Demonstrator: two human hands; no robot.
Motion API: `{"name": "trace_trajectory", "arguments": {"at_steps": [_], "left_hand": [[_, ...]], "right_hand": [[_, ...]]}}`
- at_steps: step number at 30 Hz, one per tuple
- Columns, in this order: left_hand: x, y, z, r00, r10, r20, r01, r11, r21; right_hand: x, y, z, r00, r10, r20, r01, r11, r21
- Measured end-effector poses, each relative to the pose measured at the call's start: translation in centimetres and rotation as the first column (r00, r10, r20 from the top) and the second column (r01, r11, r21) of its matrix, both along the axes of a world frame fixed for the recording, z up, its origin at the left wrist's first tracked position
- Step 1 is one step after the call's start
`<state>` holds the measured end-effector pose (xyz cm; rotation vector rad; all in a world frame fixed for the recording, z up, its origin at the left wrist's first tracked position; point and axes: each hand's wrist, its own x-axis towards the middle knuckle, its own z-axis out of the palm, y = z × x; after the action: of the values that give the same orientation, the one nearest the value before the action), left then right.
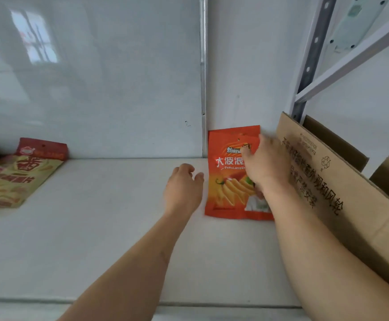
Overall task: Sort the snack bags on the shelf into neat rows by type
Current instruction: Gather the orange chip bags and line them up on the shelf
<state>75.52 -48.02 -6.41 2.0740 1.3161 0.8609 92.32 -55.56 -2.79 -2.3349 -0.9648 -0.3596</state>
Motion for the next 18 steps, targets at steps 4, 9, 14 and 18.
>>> {"name": "trace_trajectory", "arguments": {"at_steps": [4,9,14,18], "left_hand": [[-6.4,1.6,-0.4,0.929,0.084,-0.361,0.068,0.919,0.388],[-17.1,4.3,-0.4,0.868,0.247,-0.431,0.104,0.758,0.644],[-29.4,5.8,0.6,0.788,0.342,-0.512,0.145,0.705,0.694],[-38.5,7.0,1.5,0.749,0.419,-0.512,0.128,0.667,0.734]], "right_hand": [[-7.6,0.8,0.0,0.917,0.294,0.269,-0.240,0.947,-0.214],[-17.2,3.7,-2.0,0.798,0.530,0.287,-0.417,0.830,-0.371],[-28.4,7.2,-2.8,0.737,0.626,0.255,-0.506,0.761,-0.406],[-37.6,10.1,-2.5,0.688,0.675,0.267,-0.553,0.726,-0.409]]}}
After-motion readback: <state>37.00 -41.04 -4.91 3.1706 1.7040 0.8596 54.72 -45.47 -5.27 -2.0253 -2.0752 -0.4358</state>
